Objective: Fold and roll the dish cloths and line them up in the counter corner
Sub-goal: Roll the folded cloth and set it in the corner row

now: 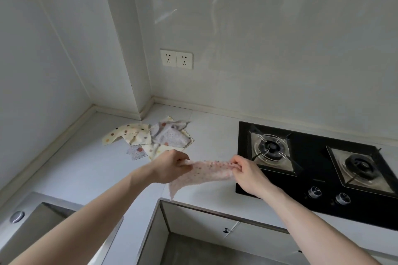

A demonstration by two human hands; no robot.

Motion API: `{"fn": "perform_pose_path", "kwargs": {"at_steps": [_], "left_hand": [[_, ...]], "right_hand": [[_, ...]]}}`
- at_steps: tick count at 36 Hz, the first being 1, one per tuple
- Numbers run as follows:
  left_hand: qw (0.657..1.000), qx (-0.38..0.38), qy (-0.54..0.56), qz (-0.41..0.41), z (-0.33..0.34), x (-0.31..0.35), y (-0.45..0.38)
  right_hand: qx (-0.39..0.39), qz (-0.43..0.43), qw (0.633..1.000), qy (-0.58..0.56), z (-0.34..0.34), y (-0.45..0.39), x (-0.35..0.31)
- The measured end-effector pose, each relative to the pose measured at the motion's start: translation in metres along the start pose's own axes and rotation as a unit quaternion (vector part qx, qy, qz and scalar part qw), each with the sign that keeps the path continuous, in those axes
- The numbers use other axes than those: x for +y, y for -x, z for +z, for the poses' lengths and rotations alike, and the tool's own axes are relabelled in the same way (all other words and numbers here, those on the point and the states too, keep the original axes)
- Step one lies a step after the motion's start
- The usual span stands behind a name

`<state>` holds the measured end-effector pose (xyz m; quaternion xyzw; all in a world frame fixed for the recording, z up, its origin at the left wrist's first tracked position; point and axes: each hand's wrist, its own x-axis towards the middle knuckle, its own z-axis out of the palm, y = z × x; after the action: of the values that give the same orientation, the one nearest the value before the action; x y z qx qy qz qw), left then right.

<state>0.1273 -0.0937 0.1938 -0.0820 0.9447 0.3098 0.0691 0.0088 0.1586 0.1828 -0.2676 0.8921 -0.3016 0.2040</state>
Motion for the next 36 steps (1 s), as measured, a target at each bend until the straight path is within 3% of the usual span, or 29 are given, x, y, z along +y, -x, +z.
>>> {"fn": "perform_pose_path", "kwargs": {"at_steps": [9, 14, 22, 29, 32, 36], "left_hand": [[0.994, -0.085, 0.063, 0.016, -0.005, 0.023, 0.005], [0.992, -0.082, 0.098, -0.024, 0.008, 0.012, -0.025], [0.993, 0.011, 0.041, -0.106, 0.074, -0.040, -0.113], [0.986, 0.095, 0.029, -0.136, 0.144, -0.104, -0.168], [0.986, 0.130, 0.005, -0.102, 0.176, -0.130, -0.181], [0.966, 0.254, -0.031, -0.047, 0.213, -0.154, -0.182]], "right_hand": [[-0.024, 0.001, 0.999, -0.032, -0.012, 0.010, 0.013], [-0.013, -0.004, 0.999, -0.043, -0.009, -0.010, 0.031], [-0.007, 0.042, 0.999, 0.007, 0.038, -0.094, 0.092], [-0.009, 0.018, 0.996, 0.089, 0.086, -0.161, 0.162], [0.042, 0.000, 0.991, 0.124, 0.104, -0.177, 0.184], [0.151, -0.035, 0.972, 0.178, 0.123, -0.183, 0.196]]}}
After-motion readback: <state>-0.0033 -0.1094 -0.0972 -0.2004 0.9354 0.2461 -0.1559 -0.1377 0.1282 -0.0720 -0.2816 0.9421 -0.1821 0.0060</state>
